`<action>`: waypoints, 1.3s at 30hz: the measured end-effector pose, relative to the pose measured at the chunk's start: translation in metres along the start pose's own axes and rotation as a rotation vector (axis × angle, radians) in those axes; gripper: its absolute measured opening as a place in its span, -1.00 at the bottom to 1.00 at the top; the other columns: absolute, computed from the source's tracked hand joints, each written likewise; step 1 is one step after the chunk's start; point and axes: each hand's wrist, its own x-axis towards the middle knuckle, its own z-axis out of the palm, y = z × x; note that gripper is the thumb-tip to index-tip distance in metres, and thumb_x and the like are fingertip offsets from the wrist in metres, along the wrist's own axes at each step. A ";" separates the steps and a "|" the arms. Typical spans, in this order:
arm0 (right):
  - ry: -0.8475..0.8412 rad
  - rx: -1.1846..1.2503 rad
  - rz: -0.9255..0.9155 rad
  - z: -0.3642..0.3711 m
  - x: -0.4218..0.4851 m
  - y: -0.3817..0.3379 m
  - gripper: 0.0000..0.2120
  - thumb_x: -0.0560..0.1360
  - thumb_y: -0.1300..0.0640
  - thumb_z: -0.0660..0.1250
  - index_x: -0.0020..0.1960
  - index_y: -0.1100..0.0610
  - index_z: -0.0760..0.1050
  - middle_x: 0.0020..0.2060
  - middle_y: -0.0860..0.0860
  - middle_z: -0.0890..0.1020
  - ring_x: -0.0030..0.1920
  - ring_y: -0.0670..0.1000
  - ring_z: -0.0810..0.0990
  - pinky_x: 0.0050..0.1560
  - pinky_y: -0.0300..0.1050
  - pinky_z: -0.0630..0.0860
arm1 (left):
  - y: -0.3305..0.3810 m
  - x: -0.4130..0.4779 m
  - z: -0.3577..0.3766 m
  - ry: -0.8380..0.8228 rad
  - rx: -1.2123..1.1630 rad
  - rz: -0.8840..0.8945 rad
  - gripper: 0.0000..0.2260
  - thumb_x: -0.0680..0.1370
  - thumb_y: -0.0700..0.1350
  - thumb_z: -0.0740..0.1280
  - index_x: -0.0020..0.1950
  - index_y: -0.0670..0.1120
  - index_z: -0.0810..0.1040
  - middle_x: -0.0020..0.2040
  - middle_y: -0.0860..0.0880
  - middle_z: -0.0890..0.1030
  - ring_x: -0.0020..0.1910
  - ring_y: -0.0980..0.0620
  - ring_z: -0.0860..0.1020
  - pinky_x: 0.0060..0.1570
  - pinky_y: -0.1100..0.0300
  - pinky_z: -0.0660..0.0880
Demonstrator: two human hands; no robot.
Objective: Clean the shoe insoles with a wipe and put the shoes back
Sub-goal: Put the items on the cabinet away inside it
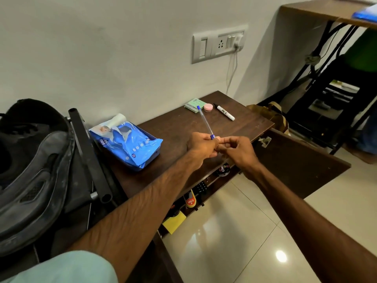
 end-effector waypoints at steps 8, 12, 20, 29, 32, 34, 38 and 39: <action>0.415 -0.430 -0.104 -0.023 0.095 0.002 -0.79 0.55 0.32 0.40 0.17 0.22 0.66 0.11 0.12 0.70 0.10 0.03 0.66 0.21 -0.08 0.60 | 0.010 0.023 -0.023 0.056 -0.087 -0.005 -0.83 0.53 -0.20 0.49 0.06 -0.25 0.63 -0.10 -0.20 0.69 -0.35 0.05 0.60 -0.41 0.29 0.59; 0.422 -0.696 0.085 -0.023 0.164 0.015 -0.60 0.57 0.05 0.44 0.29 0.29 0.55 0.25 0.22 0.59 0.29 0.19 0.55 0.29 0.06 0.52 | 0.003 0.034 -0.021 -0.003 -0.059 -0.032 -0.78 0.54 -0.18 0.48 0.12 -0.29 0.65 -0.04 -0.23 0.71 -0.36 0.06 0.60 -0.14 0.17 0.67; 0.472 -0.786 0.112 -0.027 0.181 0.035 -0.68 0.58 0.09 0.41 0.25 0.26 0.54 0.15 0.22 0.62 0.10 0.22 0.64 0.04 0.13 0.66 | 0.007 0.038 -0.025 -0.053 -0.015 -0.025 -0.77 0.54 -0.23 0.47 0.14 -0.32 0.63 -0.02 -0.25 0.70 -0.38 0.08 0.59 -0.33 0.30 0.62; 0.458 -0.455 0.027 -0.054 0.007 0.082 -0.91 0.58 0.17 0.42 0.04 0.16 0.68 -0.14 0.04 0.67 -0.21 -0.06 0.62 -0.22 -0.18 0.54 | -0.003 -0.037 0.016 -0.346 0.113 -0.112 -0.76 0.53 -0.34 0.44 0.18 -0.37 0.59 0.09 -0.30 0.67 -0.16 -0.04 0.65 -0.10 0.20 0.65; 0.521 -0.359 0.086 -0.063 -0.060 0.120 -0.92 0.57 0.14 0.46 -0.03 0.15 0.69 -0.22 0.04 0.69 -0.26 0.02 0.63 -0.20 -0.12 0.51 | -0.032 -0.076 0.047 -0.552 0.137 -0.253 -0.77 0.54 -0.34 0.43 0.18 -0.35 0.58 0.04 -0.29 0.66 -0.17 -0.07 0.67 -0.11 0.16 0.67; 0.521 -0.295 0.194 -0.067 -0.092 0.150 -0.88 0.56 0.13 0.46 -0.08 0.17 0.69 -0.28 0.06 0.68 -0.32 0.02 0.61 -0.29 -0.14 0.46 | -0.057 -0.095 0.065 -0.631 0.176 -0.358 -0.79 0.54 -0.33 0.42 0.16 -0.34 0.57 0.00 -0.28 0.67 -0.21 -0.07 0.67 -0.17 0.18 0.67; 0.453 -0.169 0.404 -0.060 -0.118 0.202 -0.86 0.56 0.12 0.48 -0.05 0.21 0.71 -0.28 0.11 0.71 -0.30 0.11 0.66 -0.30 -0.13 0.52 | -0.110 -0.094 0.092 -0.590 0.249 -0.492 -0.74 0.56 -0.30 0.42 0.22 -0.35 0.55 0.03 -0.27 0.69 -0.16 -0.11 0.70 -0.06 0.14 0.67; 0.429 -0.136 0.442 -0.055 -0.118 0.214 -0.87 0.55 0.14 0.48 -0.04 0.21 0.72 -0.26 0.13 0.72 -0.27 0.15 0.68 -0.27 -0.10 0.56 | -0.123 -0.089 0.096 -0.555 0.240 -0.525 -0.71 0.56 -0.31 0.42 0.26 -0.36 0.53 0.07 -0.28 0.68 -0.13 -0.12 0.70 -0.06 0.15 0.67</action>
